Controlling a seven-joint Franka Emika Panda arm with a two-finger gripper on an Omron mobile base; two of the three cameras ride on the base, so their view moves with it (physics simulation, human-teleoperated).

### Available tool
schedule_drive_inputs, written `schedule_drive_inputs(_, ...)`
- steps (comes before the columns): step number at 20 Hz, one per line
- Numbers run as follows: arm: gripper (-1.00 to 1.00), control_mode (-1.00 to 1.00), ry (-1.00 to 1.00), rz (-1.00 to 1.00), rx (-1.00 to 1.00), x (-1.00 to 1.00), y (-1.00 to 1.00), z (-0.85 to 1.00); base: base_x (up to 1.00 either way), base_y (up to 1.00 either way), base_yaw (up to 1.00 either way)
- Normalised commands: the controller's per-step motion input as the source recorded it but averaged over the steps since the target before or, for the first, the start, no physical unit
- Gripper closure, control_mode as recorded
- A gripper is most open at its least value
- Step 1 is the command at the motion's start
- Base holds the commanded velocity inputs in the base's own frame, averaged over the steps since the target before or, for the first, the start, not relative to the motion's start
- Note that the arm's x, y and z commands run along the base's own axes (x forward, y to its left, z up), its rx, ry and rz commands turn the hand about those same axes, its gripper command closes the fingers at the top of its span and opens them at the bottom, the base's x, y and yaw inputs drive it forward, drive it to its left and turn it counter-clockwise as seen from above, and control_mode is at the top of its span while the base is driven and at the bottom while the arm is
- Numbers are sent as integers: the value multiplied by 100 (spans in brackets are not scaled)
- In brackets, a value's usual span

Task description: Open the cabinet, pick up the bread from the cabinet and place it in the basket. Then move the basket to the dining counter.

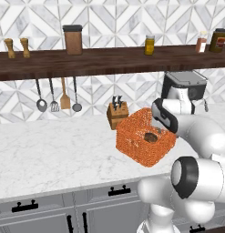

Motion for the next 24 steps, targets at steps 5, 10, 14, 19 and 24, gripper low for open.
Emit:
schedule_drive_inputs(5, -100, -100, 0, -10, 0, 22, 0, -15, 0, 0, 0)
schedule_drive_inputs(10, -100, -100, 0, -2, 0, 6, 0, -39, 0, 0, 0)
schedule_drive_inputs(14, -100, -100, 0, 0, 0, 0, 0, -52, 0, 0, 0)
schedule_drive_inputs(19, -100, -100, 0, 0, 0, 0, 2, -40, 0, 0, 0)
schedule_drive_inputs(24, 100, -100, 0, 0, 0, 0, 15, -31, 0, 0, 0)
